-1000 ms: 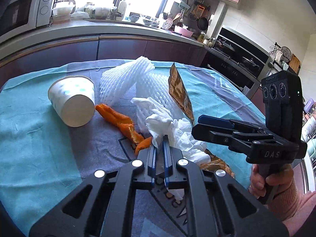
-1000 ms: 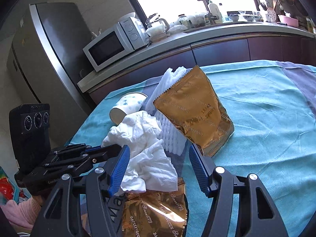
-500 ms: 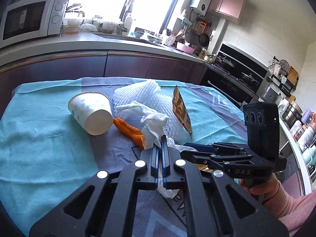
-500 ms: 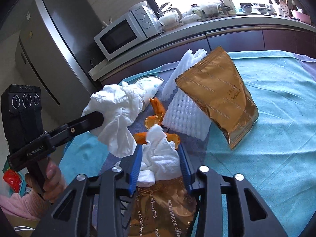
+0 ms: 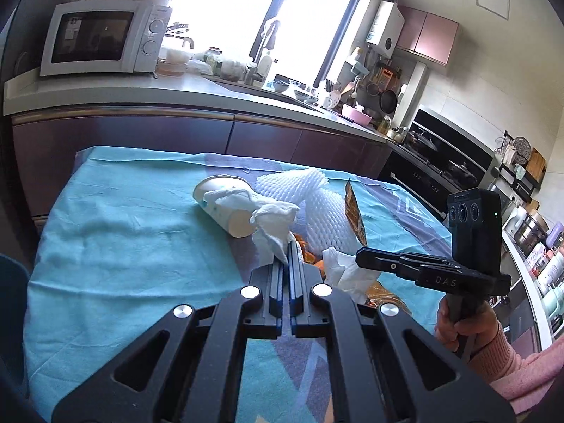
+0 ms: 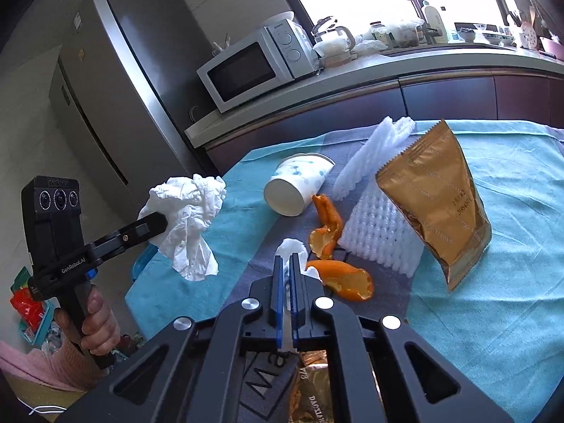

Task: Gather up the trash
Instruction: 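Grasp a white tissue with the left gripper while the right gripper grasps another tissue, then carry both tissues to the teal bin and open both grippers over it, then return both tools to the table and grasp the gold wrapper with the left gripper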

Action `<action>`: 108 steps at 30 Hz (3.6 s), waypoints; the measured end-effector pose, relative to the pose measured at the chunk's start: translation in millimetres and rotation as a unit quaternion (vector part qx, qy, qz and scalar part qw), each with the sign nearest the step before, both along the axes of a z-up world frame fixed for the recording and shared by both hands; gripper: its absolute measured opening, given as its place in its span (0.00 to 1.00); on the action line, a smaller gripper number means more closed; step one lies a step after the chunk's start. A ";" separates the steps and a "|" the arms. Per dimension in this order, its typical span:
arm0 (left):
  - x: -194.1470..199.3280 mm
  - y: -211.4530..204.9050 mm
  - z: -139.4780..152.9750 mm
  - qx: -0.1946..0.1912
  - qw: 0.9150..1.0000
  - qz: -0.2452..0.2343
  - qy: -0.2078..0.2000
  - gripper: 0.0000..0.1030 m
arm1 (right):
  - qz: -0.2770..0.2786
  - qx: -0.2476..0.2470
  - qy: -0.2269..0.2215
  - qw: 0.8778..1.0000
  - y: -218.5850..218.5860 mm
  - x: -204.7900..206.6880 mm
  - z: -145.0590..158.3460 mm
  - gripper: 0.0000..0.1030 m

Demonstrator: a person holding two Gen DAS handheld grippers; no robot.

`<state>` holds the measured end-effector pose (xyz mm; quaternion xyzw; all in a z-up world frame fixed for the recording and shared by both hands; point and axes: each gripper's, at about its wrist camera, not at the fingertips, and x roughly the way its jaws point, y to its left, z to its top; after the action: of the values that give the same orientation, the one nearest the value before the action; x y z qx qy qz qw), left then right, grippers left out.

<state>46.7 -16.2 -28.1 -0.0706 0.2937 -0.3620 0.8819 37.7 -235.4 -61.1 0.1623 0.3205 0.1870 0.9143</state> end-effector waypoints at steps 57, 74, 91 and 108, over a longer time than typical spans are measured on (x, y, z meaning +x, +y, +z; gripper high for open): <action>-23.2 290.9 -36.1 0.033 0.934 0.354 0.036 0.03 | 0.295 0.097 0.003 0.951 300.5 152.7 37.5 0.02; 20.6 298.9 -95.8 0.046 0.920 0.371 0.116 0.03 | 0.286 0.044 0.107 0.951 354.3 196.3 -26.5 0.04; 35.0 284.1 -119.0 0.036 0.923 0.357 0.139 0.13 | 0.269 0.034 0.097 0.958 331.5 186.6 -23.4 0.16; -5.8 164.2 -30.1 0.048 0.974 0.223 0.000 0.41 | 0.183 0.031 -0.021 0.982 188.2 109.2 41.7 0.39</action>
<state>41.0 148.0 -58.2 -0.0916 0.2877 -0.1416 0.9427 147.0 -47.3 -19.3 0.1254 0.3195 0.3649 0.8655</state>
